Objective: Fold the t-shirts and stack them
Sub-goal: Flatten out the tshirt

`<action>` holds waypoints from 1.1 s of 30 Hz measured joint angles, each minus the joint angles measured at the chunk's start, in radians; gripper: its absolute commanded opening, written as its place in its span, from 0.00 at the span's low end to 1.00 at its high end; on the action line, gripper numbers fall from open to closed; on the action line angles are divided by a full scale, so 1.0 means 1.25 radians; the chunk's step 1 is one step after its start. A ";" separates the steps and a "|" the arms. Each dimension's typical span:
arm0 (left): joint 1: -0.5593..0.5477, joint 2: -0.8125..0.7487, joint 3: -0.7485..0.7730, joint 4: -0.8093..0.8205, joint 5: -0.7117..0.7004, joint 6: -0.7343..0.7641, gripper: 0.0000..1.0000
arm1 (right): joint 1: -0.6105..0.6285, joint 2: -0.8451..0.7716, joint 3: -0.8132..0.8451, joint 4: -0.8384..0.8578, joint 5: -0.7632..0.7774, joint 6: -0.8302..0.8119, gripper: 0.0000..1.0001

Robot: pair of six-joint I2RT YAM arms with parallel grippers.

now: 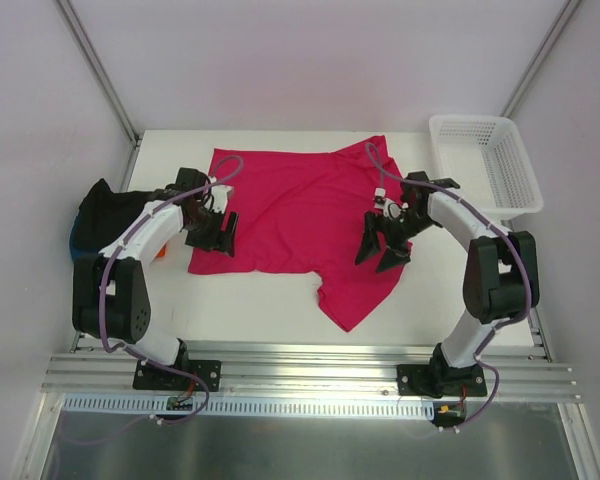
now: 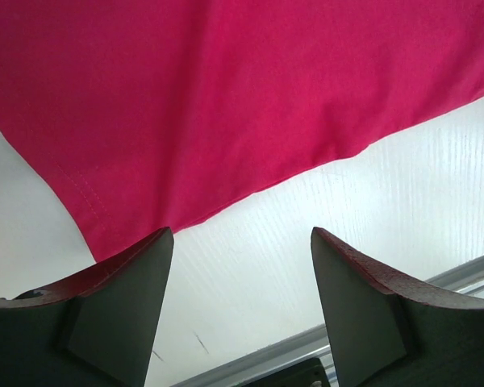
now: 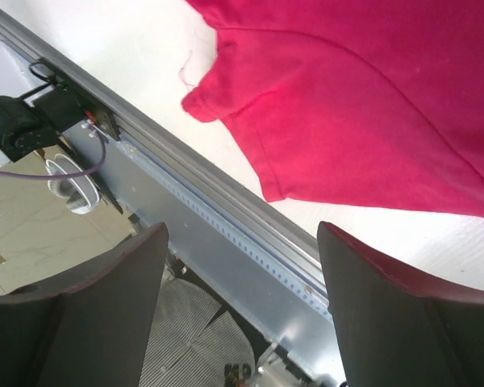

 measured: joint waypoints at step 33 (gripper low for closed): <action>0.082 0.209 0.031 -0.019 0.038 -0.054 0.66 | -0.029 0.264 0.127 0.011 0.199 -0.032 0.81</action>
